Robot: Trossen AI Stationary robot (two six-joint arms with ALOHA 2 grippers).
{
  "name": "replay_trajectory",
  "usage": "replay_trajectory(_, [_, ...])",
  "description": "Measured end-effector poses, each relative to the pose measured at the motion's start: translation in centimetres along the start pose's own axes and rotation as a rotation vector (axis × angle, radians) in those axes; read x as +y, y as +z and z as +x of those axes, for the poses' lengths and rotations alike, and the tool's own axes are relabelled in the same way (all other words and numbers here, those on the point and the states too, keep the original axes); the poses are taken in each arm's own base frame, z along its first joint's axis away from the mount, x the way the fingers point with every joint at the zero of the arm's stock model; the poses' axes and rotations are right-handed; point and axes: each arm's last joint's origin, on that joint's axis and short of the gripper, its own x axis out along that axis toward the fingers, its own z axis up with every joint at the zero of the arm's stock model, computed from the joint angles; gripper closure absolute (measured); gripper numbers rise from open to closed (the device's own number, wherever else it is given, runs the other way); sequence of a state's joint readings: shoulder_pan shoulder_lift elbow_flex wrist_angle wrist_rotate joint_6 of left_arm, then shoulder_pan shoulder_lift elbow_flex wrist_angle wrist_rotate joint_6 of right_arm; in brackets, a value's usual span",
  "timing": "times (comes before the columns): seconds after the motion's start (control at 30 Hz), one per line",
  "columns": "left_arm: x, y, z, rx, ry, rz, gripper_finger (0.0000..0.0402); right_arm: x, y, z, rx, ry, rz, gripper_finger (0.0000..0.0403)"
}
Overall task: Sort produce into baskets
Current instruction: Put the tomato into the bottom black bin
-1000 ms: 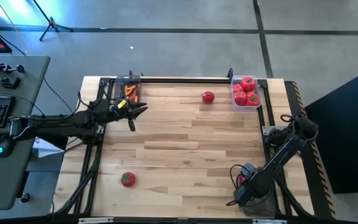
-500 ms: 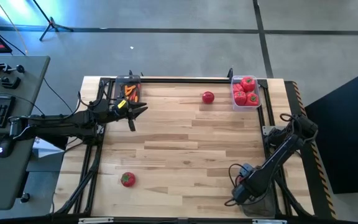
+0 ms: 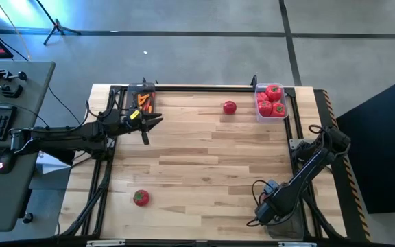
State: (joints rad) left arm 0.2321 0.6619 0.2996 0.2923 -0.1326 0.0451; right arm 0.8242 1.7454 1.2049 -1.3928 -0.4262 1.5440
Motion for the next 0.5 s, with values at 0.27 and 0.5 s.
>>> replay_trajectory(0.27, [0.0,-0.08,0.0,0.008,-0.001,-0.006,0.0335,0.09,-0.11,0.04,0.01,0.008,-0.054,0.0075])
replay_trajectory(0.5, [-0.07,-0.08,0.0,0.007,-0.022,-0.006,0.0335,0.35,-0.79,0.4,-0.034,0.021,-0.21,0.0074])
